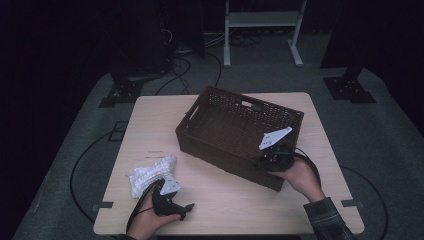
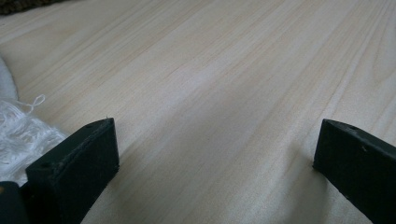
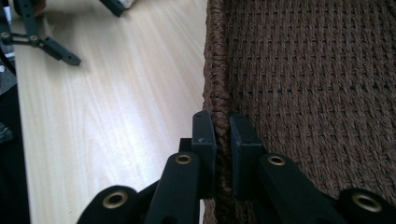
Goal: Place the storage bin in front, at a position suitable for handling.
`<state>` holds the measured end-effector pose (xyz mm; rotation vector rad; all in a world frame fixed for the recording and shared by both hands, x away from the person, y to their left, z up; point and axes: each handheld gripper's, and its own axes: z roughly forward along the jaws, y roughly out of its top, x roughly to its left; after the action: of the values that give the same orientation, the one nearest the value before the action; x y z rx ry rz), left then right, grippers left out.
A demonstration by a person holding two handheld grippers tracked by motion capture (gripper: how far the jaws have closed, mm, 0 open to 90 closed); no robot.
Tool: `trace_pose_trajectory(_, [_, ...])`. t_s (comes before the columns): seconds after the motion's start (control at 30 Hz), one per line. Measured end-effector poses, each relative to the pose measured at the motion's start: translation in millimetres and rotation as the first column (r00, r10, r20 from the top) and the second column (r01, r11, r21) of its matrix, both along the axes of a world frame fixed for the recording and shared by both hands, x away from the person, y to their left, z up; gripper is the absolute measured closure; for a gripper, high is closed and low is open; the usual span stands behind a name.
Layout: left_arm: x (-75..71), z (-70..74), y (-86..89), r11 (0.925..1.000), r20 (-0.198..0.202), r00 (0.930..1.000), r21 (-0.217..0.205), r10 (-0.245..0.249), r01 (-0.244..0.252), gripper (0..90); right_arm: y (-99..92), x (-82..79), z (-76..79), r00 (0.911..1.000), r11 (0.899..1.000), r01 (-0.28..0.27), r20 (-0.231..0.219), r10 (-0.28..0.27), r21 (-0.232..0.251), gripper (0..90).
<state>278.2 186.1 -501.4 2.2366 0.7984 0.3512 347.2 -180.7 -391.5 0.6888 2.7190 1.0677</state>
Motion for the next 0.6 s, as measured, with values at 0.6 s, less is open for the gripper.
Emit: trace_pose_trajectory(0.6, [0.1,0.4,0.3,1.0,-0.002,1.0,0.006,-0.003,0.003,0.0,-9.9,-34.5,-2.7,0.9999,1.0,-0.009,0.007,0.009,0.01,82.1])
